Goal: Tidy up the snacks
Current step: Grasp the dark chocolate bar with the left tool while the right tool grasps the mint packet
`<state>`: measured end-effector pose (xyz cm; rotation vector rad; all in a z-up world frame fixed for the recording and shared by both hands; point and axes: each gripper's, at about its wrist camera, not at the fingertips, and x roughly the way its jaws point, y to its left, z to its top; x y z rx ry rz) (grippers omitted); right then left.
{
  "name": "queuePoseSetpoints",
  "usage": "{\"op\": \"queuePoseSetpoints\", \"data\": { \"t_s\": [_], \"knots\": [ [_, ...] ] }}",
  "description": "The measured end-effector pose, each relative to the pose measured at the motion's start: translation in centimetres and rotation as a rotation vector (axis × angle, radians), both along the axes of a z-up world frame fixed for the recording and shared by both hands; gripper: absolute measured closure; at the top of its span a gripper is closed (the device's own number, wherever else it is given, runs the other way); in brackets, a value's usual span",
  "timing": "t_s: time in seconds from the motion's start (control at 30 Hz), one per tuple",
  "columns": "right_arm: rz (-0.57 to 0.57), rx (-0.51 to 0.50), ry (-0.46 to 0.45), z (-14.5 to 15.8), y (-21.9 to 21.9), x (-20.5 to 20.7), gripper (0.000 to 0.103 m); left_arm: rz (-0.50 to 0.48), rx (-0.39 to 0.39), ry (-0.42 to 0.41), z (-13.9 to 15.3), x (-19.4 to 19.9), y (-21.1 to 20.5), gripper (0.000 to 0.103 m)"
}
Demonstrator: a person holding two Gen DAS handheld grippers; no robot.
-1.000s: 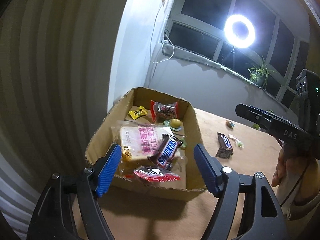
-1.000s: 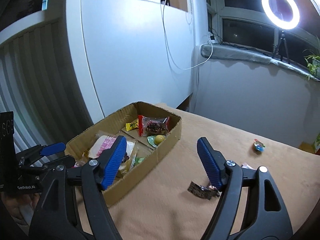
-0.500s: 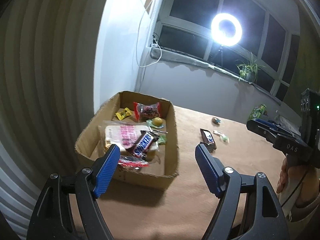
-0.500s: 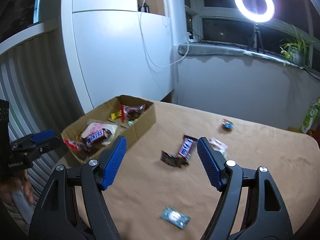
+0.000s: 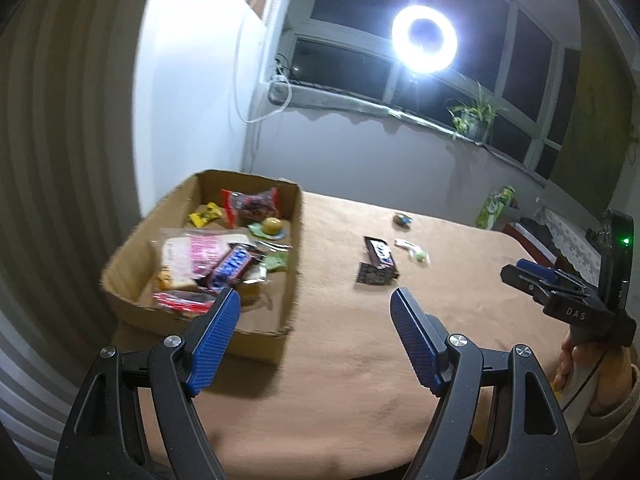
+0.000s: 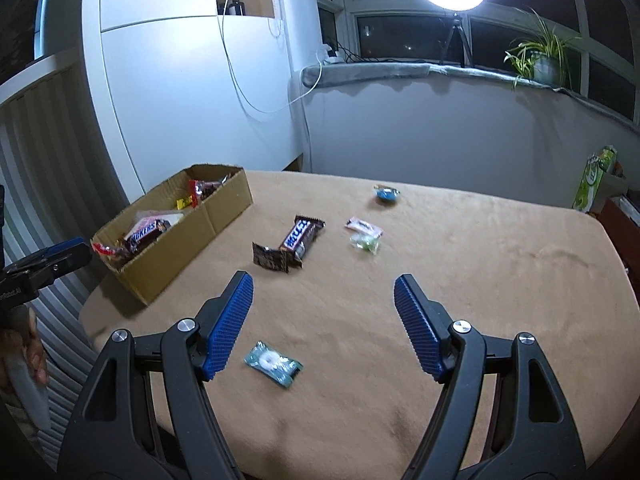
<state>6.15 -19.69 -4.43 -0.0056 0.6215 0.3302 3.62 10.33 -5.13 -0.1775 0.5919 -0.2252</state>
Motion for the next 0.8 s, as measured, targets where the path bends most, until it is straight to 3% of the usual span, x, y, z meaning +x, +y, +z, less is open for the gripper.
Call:
{"op": "queuePoseSetpoints", "data": {
  "t_s": [0.47, 0.8],
  "knots": [
    [0.145, -0.077, 0.096, -7.4, 2.4, -0.2, 0.027, -0.153, 0.008, 0.111, -3.2, 3.8, -8.1, 0.025],
    [0.189, -0.073, 0.101, -9.0, 3.2, 0.9, 0.027, -0.115, 0.014, 0.231, -6.0, 10.4, -9.8, 0.025]
  ]
}}
